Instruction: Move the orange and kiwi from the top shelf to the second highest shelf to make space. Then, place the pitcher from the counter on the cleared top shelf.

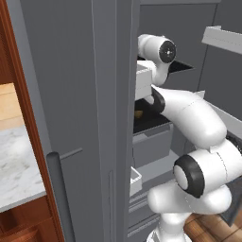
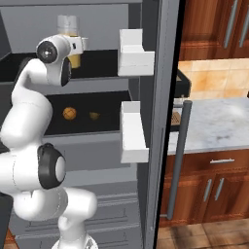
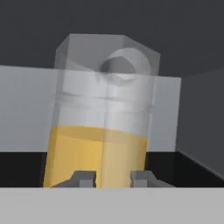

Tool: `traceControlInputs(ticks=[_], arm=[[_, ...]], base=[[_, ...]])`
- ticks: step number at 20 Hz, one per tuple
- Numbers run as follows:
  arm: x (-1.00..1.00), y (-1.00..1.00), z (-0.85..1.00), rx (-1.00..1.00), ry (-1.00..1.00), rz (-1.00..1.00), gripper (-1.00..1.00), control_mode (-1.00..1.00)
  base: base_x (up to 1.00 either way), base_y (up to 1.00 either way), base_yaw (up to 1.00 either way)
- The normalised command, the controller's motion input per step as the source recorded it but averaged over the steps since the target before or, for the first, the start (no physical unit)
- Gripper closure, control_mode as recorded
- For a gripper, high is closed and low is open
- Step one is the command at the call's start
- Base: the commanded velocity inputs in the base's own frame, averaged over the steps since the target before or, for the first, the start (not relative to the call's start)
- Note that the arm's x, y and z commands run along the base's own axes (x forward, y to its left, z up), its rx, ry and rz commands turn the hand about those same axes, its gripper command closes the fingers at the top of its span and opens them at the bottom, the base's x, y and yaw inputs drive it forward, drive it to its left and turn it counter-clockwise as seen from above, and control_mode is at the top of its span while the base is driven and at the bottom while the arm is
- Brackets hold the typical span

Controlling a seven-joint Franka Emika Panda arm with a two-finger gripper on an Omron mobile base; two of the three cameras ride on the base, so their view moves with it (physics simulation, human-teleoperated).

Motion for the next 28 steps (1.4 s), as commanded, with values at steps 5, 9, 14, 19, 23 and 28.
traceControlInputs(ticks=[5,9,14,19,23,28], arm=[[0.04,0.06,-0.02,-0.02,0.0,0.01,-1.0,-1.0],[-0.3,0.01,0.0,-0.05,-0.01,0.01,-1.0,-1.0],[-0.37,0.0,0.0,-0.05,-0.01,0.0,-1.0,-1.0],[-0.44,0.0,0.0,-0.03,0.0,0.0,-1.0,-1.0],[-0.75,0.0,0.05,-0.06,0.0,0.0,-1.0,-1.0],[-0.99,-0.11,0.2,-0.06,0.04,0.0,-1.0,-1.0]], base=[[0.0,0.0,0.0],[0.0,0.0,0.0],[0.0,0.0,0.0],[0.0,0.0,0.0],[0.0,0.0,0.0],[0.0,0.0,0.0]])
